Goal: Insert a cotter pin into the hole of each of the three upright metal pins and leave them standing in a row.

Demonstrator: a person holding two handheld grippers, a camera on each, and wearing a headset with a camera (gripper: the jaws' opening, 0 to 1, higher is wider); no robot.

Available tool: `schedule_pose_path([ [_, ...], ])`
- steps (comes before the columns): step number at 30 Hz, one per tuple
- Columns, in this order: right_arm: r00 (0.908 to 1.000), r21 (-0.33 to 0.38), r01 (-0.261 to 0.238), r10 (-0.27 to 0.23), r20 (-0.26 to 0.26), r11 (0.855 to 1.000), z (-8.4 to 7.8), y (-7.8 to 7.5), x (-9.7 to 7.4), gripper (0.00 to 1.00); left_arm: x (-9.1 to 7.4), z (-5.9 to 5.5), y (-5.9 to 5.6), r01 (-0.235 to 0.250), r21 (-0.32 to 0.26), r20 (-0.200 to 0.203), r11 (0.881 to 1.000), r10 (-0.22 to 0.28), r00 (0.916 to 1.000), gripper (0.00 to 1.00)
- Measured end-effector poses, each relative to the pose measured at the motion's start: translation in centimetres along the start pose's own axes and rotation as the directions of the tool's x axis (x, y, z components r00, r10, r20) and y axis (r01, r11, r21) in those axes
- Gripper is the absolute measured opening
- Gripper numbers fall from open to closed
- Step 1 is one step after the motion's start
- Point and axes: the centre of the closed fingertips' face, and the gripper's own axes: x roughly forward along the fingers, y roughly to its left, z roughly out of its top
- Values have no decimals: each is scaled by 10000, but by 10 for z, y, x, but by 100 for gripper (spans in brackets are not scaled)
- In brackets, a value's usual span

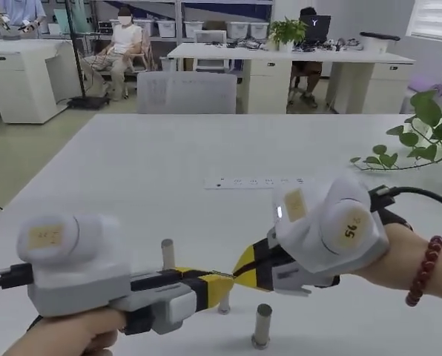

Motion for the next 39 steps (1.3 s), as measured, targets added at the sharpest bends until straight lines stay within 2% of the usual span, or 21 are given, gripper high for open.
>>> schedule_pose_path([
  [19,10000,-252,-53,54,41,9997,6,10,0,3,5,-10,0,-83,-639,-370,9979,60,9993,1],
  [27,9999,-60,-25,25,111,10000,7,10,-1,3,4,-9,-2,92,-299,-262,9995,-100,9996,1],
  [36,9995,396,94,-106,299,9992,7,7,-1,4,5,-6,-1,125,-255,-166,9996,-129,9998,0],
  [39,9993,774,61,-89,367,9970,5,6,-2,7,5,-6,0,90,-147,-155,9999,-92,9998,0],
])
